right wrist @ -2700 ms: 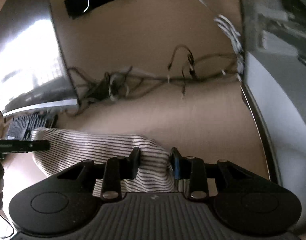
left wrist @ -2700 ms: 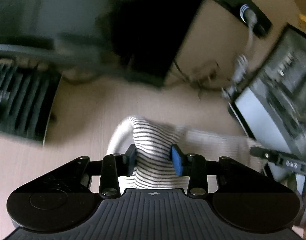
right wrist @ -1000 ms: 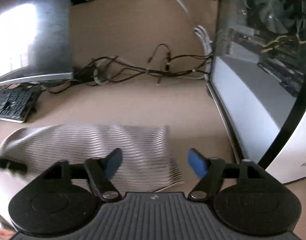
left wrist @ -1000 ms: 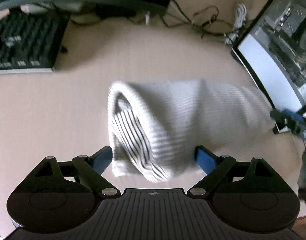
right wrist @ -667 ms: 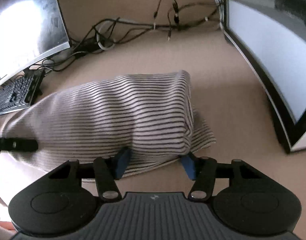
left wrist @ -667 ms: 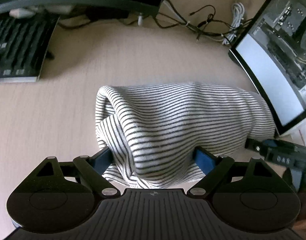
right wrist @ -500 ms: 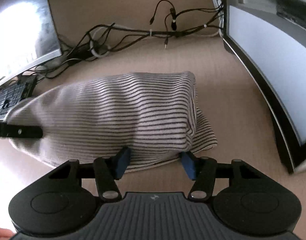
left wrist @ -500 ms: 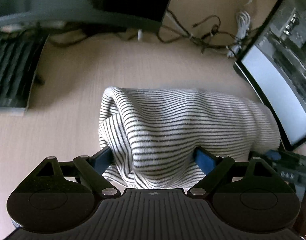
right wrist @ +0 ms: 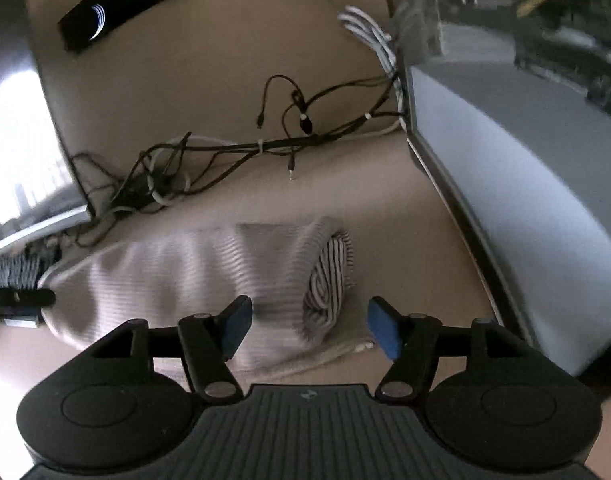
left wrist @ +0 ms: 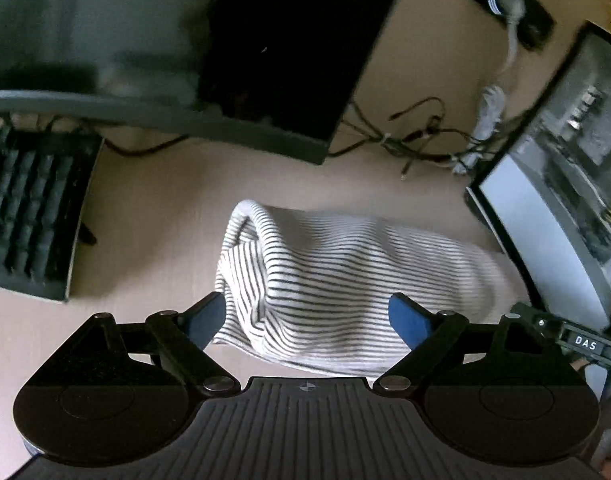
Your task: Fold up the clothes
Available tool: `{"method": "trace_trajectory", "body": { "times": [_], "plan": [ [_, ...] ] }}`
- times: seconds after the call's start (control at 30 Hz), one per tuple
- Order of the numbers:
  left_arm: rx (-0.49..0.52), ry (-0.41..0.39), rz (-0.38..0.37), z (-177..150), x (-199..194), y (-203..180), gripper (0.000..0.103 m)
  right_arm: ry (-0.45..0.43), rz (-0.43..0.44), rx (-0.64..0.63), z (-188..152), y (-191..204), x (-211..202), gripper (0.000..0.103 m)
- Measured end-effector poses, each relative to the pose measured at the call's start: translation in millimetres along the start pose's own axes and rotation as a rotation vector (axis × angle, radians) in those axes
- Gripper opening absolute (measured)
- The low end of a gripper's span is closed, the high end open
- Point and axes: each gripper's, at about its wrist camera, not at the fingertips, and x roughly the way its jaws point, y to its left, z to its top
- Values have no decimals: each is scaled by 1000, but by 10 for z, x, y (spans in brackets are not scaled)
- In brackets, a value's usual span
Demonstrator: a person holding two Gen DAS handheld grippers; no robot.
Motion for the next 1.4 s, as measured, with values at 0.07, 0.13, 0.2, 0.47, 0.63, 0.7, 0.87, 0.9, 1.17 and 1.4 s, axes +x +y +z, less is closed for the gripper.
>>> {"method": "trace_trajectory", "body": {
  "times": [0.07, 0.13, 0.2, 0.47, 0.63, 0.7, 0.87, 0.9, 1.17, 1.4],
  "plan": [
    [-21, 18, 23, 12, 113, -1, 53, 33, 66, 23, 20, -43, 151, 28],
    [-23, -2, 26, 28, 89, -37, 51, 17, 61, -27, 68, 79, 154, 23],
    [4, -34, 11, 41, -44, -85, 48, -42, 64, -91, 153, 174, -3, 18],
    [0, 53, 63, -212, -17, 28, 64, 55, -28, -116, -176, -24, 70, 12],
    [70, -25, 124, -146, -243, -149, 69, 40, -43, -153, -194, 41, -18, 12],
    [109, -27, 121, -157, -165, -245, 82, 39, -40, -148, -182, 47, -38, 12],
    [206, -30, 112, -184, 32, -484, 93, -72, -27, -153, -94, 169, -209, 23],
    [225, -30, 110, -189, 71, -532, 93, -102, -11, -149, -65, 193, -246, 33],
    [328, -41, 115, -253, 184, -654, 98, -56, 105, -96, -275, 373, 156, 85],
    [341, -39, 90, -264, 236, -664, 99, -63, 72, -130, -378, 430, 193, 85]
  ]
}}
